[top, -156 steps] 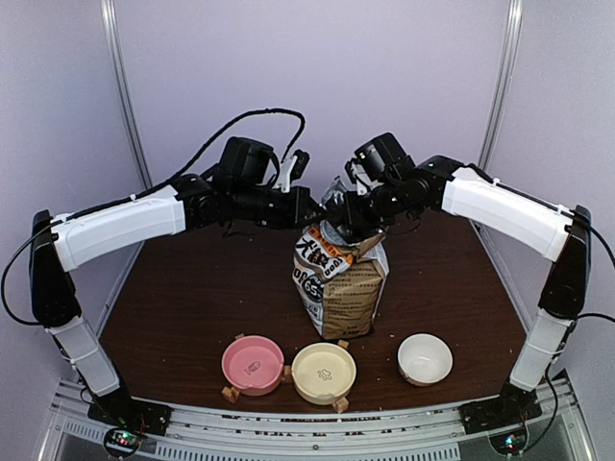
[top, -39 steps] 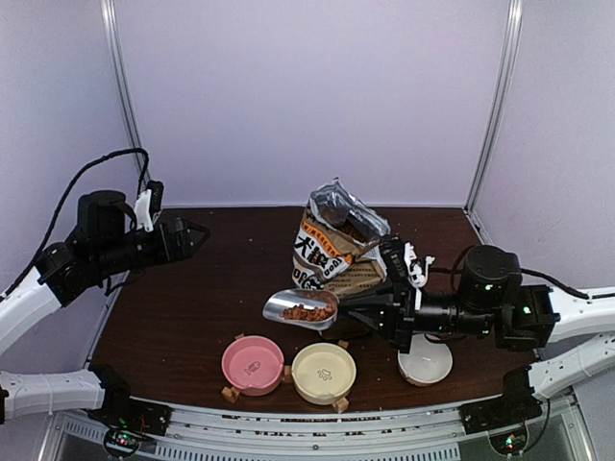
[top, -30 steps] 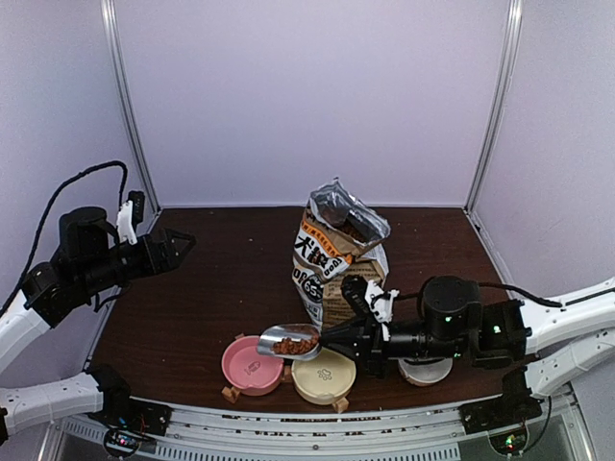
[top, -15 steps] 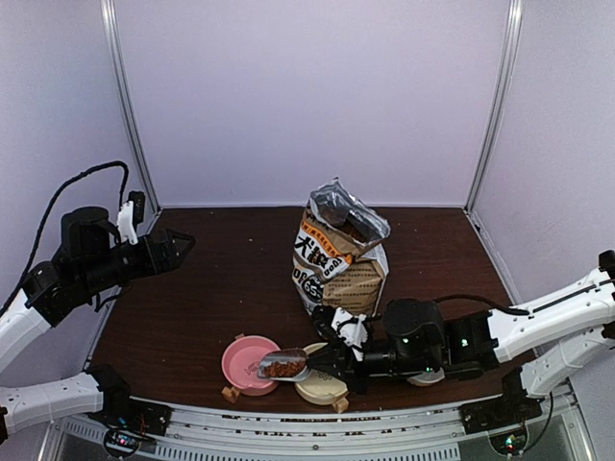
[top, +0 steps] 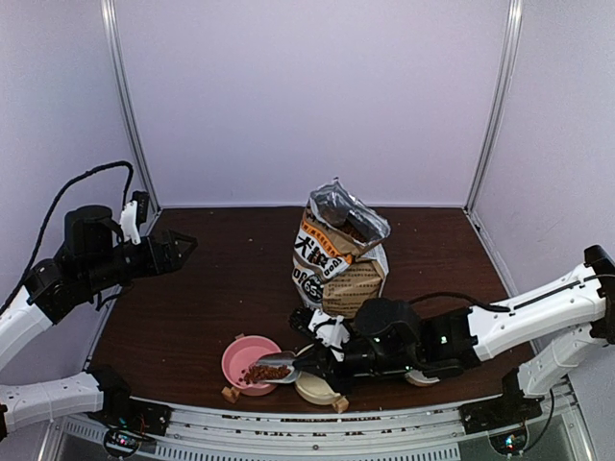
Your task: Serve the pet food
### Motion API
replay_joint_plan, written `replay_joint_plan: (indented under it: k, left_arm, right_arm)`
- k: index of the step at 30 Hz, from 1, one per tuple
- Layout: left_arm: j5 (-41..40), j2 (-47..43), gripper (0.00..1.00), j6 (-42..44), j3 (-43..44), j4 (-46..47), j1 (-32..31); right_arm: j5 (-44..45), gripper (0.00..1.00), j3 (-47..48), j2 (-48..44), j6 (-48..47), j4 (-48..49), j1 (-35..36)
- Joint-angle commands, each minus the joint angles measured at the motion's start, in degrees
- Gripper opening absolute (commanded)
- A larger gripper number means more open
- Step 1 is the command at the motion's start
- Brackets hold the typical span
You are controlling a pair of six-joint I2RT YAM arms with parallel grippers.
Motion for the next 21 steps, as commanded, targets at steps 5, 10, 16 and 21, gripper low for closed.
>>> replay_joint_plan:
  k: [5, 10, 16, 21]
  left_arm:
    - [0.08, -0.47, 0.98, 1.42, 2.22, 0.23, 0.31]
    - [0.15, -0.47, 0.98, 1.63, 2.45, -0.10, 0.32]
    - [0.53, -0.17, 0.98, 2.01, 2.41, -0.19, 0.31]
    - [1.22, -0.16, 0.98, 2.23, 2.58, -0.19, 0.32]
  right_arm:
    - [1.96, 0.00, 4.22, 1.79, -0.67, -3.50, 0.26]
    - [3.17, 0.00, 5.61, 2.09, -0.53, -5.83, 0.25]
    - [4.51, 0.00, 8.09, 2.44, -1.88, -9.95, 0.17]
    - [5.75, 0.00, 11.89, 3.16, -4.73, -16.30, 0.19]
